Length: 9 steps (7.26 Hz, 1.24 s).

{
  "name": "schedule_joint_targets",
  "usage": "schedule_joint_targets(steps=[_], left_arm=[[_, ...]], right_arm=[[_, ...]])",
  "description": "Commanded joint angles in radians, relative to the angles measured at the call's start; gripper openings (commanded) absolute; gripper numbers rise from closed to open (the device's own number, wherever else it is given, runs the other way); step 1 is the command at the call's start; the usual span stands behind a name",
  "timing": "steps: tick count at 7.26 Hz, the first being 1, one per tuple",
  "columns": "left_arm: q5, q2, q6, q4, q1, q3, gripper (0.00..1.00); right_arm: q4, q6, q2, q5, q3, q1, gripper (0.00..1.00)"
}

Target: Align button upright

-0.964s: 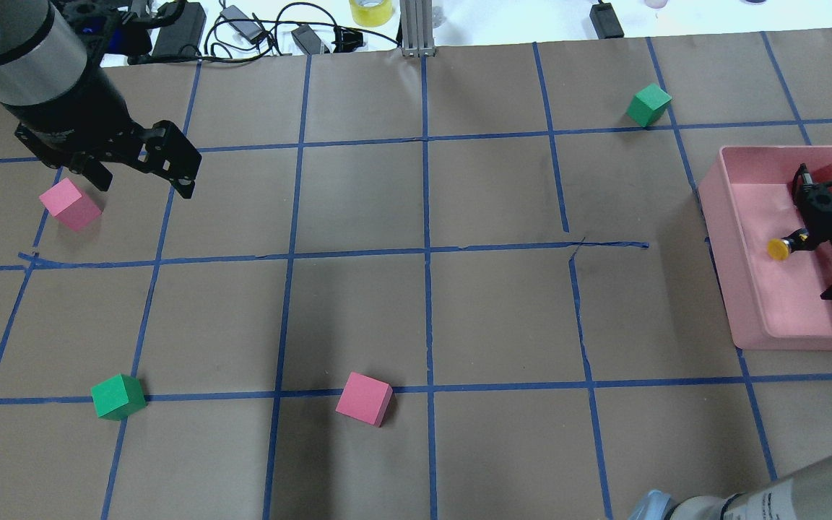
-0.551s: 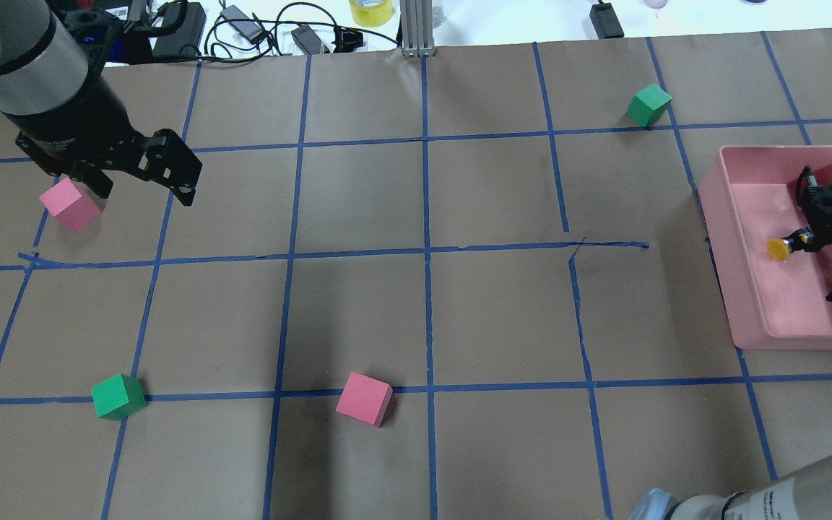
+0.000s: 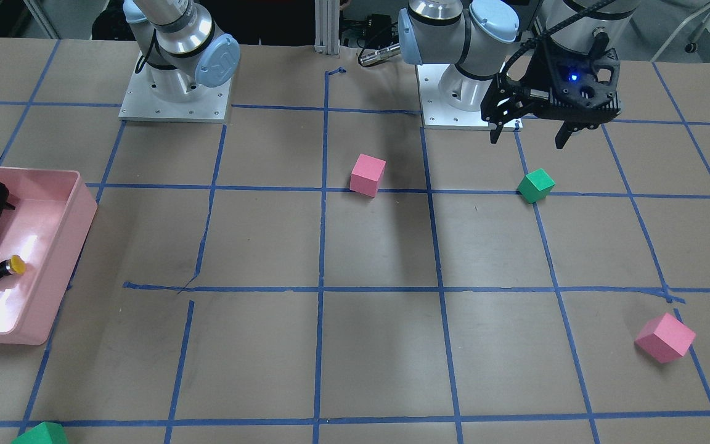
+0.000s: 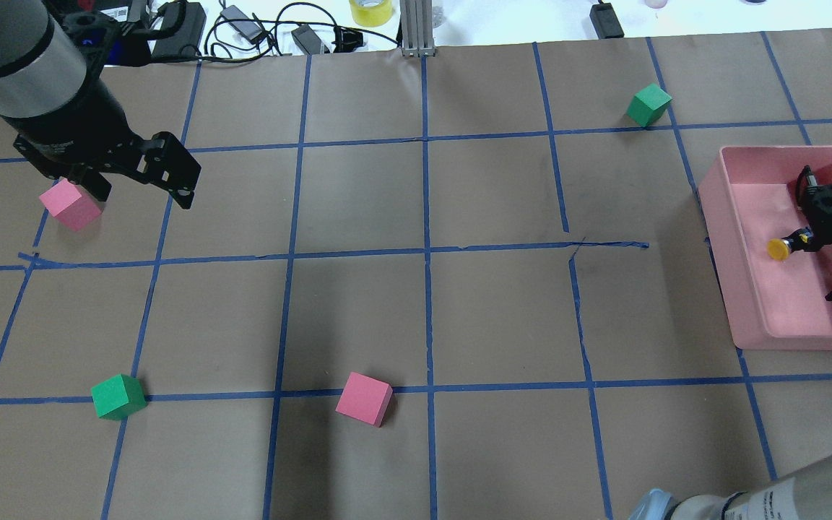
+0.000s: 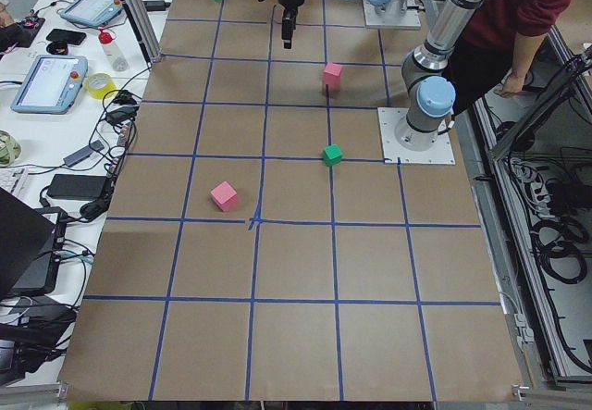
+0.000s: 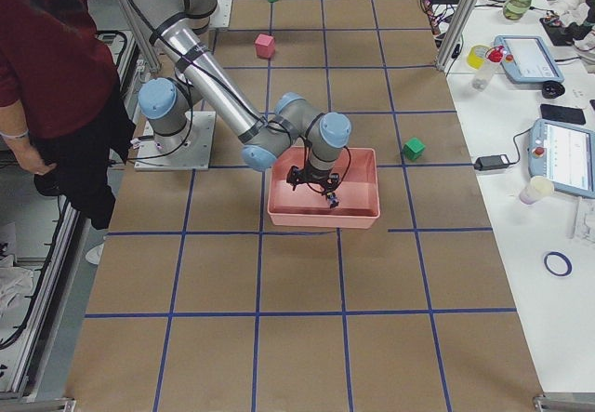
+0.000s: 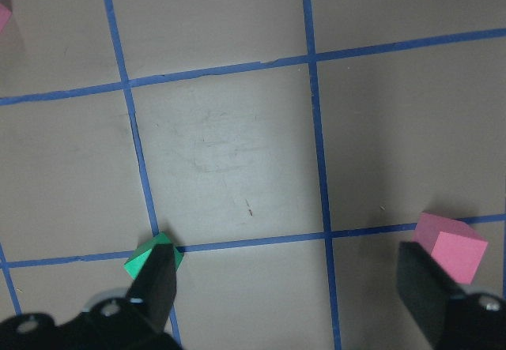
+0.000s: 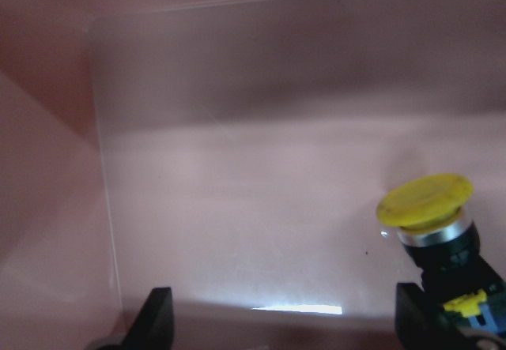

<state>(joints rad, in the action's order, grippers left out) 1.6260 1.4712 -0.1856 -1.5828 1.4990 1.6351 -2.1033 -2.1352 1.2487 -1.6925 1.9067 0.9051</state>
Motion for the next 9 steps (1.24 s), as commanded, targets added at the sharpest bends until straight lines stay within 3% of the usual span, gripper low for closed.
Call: schedule_joint_targets(steps=[1, 6, 9], left_arm=[[0.000, 0.000, 0.000, 0.000, 0.000, 0.000, 1.00], [0.002, -0.005, 0.000, 0.000, 0.001, 0.006, 1.00], [0.022, -0.012, 0.000, 0.001, 0.001, 0.020, 1.00]], right_arm=[[0.022, 0.000, 0.012, 0.004, 0.000, 0.000, 1.00], [0.080, 0.001, 0.021, -0.007, 0.002, -0.017, 1.00], [0.027, 0.000, 0.011, 0.000, -0.002, -0.020, 1.00]])
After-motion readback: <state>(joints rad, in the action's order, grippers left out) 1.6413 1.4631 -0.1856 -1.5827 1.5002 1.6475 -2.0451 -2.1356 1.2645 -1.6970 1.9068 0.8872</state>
